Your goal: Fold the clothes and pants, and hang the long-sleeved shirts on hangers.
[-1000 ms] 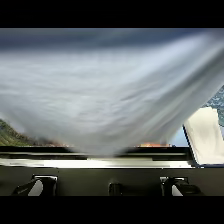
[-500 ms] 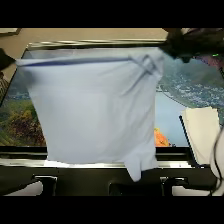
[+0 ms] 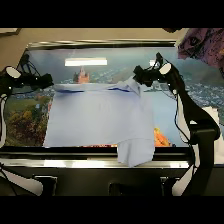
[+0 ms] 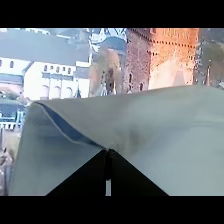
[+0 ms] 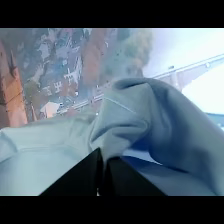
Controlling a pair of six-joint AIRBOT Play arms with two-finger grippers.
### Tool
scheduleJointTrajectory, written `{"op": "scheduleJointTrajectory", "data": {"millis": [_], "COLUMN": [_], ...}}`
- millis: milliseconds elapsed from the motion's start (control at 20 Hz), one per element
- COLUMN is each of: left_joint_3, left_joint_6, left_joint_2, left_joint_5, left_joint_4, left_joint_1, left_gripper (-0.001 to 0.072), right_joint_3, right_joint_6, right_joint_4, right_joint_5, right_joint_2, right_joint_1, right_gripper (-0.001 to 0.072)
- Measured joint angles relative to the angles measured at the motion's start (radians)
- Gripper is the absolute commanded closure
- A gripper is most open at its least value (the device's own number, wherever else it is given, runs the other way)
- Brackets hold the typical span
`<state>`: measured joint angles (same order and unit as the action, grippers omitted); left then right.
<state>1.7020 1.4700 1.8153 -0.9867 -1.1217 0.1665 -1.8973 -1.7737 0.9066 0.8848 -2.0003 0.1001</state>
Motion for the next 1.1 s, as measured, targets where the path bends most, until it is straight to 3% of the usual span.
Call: {"op": "scheduleJointTrajectory", "data": {"millis": [100, 150, 350, 450, 600, 750, 1100], "left_joint_3": [0.003, 0.013, 0.069, 0.074, -0.006, -0.215, -0.662], "left_joint_6": [0.000, 0.007, 0.013, 0.006, -0.002, -0.017, -0.035], "left_joint_2": [0.020, 0.024, -0.025, -0.085, -0.219, -0.394, -0.658], "left_joint_5": [0.003, -0.002, -0.118, -0.193, -0.275, -0.306, -0.292], "left_joint_4": [0.034, 0.054, 0.094, 0.098, 0.103, 0.107, 0.108], "left_joint_1": [-0.007, -0.005, 0.054, 0.115, 0.220, 0.325, 0.435], "left_gripper": [0.0179, 0.0062, 0.0062, 0.0062, 0.0062, 0.0063, 0.0063], "right_joint_3": [0.000, 0.000, 0.000, 0.002, 0.072, 0.309, 0.994], "right_joint_6": [0.000, 0.000, 0.112, 0.190, 0.304, 0.404, 0.537], "right_joint_4": [-0.008, -0.014, -0.029, -0.019, 0.005, 0.004, 0.024], "right_joint_5": [-0.002, 0.009, 0.167, 0.287, 0.445, 0.534, 0.528], "right_joint_2": [-0.011, -0.008, 0.076, 0.146, 0.273, 0.433, 0.697], "right_joint_1": [-0.002, -0.008, -0.095, -0.169, -0.291, -0.409, -0.524], "right_gripper": [0.0332, 0.0291, 0.0277, 0.0220, 0.0221, 0.0221, 0.0207]}}
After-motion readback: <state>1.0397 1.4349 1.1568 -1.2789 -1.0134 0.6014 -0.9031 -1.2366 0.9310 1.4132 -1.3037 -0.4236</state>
